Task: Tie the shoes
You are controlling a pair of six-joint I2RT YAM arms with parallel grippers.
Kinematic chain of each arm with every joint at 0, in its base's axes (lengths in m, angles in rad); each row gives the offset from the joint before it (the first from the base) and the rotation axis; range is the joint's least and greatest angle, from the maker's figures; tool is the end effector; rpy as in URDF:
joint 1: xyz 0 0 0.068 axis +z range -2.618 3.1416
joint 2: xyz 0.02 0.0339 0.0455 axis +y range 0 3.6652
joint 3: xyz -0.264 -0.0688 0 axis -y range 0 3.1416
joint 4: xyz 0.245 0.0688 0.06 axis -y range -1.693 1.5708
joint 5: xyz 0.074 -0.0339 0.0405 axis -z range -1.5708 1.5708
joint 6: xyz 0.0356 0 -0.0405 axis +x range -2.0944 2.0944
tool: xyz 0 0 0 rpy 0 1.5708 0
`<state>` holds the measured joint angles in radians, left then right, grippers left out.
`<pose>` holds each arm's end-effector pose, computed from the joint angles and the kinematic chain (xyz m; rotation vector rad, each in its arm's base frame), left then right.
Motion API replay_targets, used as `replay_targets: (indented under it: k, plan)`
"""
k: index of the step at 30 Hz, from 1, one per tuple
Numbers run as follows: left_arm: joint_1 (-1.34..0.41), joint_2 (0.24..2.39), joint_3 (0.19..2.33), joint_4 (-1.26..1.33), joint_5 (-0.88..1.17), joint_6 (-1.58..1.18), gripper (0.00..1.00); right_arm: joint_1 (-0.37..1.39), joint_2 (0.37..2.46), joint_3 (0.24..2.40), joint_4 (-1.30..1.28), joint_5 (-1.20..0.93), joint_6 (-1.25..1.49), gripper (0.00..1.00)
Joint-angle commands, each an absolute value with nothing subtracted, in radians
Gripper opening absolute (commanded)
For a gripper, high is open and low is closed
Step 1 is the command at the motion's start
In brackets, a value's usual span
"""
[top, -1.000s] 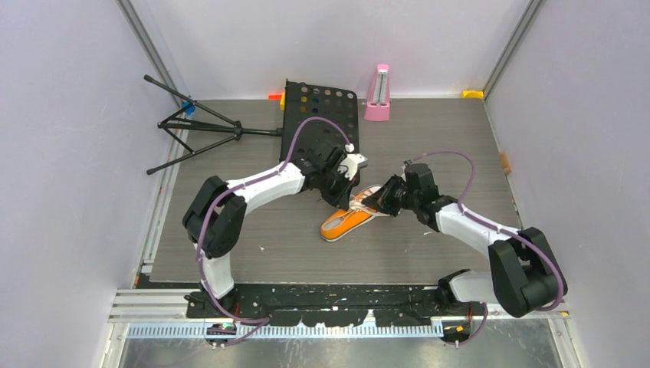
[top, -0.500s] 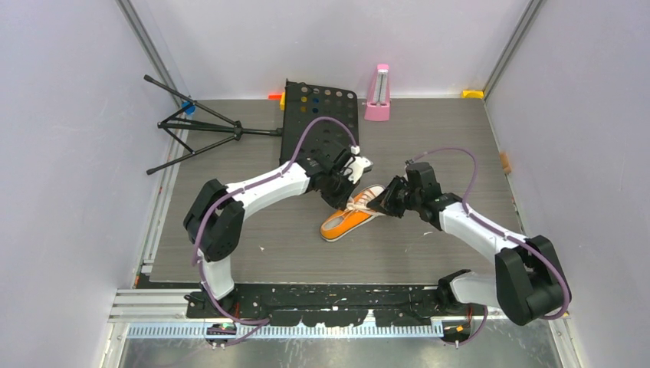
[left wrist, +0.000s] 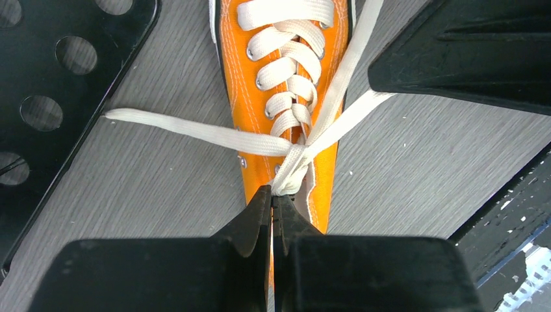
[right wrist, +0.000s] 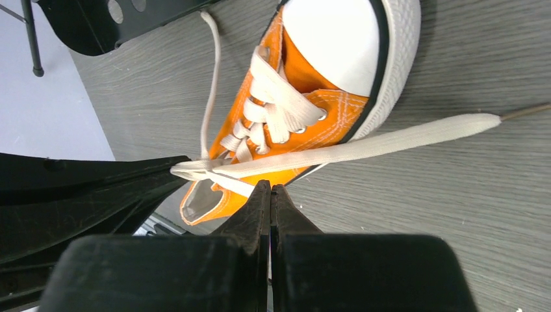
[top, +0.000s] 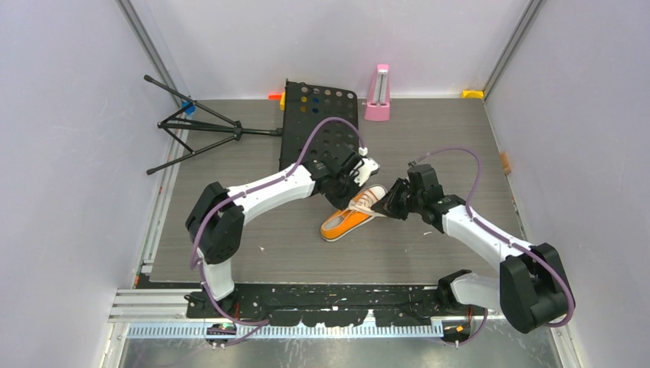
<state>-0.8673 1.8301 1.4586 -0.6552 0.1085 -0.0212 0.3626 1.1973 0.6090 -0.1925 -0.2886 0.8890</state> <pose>0.2522 -0.3032 0.2420 1.1289 2.4093 -0.4494 0.2185 0.0937 0.1971 0.5066 2.4649 0.9092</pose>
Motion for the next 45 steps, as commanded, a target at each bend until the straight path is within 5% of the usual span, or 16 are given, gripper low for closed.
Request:
replay_targets:
  k: [1,15,21,32,39,45]
  plan:
    - [-0.861,1.812,1.473,-0.690,0.013,-0.005,0.00,0.356,1.158,0.588,-0.241,-0.192,0.849,0.00]
    - [-0.865,1.792,1.418,-0.580,0.118,0.005,0.08,0.357,1.190,0.558,-0.162,-0.254,0.879,0.00]
    - [-0.864,1.768,1.432,-0.614,0.067,0.006,0.29,0.357,1.200,0.575,-0.149,-0.267,0.879,0.00]
    - [-0.818,1.754,1.396,-0.548,0.250,-0.042,0.11,0.359,1.222,0.598,-0.132,-0.288,0.887,0.00]
    - [-0.789,1.779,1.400,-0.551,0.339,-0.058,0.27,0.358,1.229,0.611,-0.133,-0.294,0.887,0.00]
    - [-0.769,1.809,1.392,-0.507,0.421,-0.115,0.29,0.359,1.230,0.615,-0.133,-0.296,0.887,0.00]
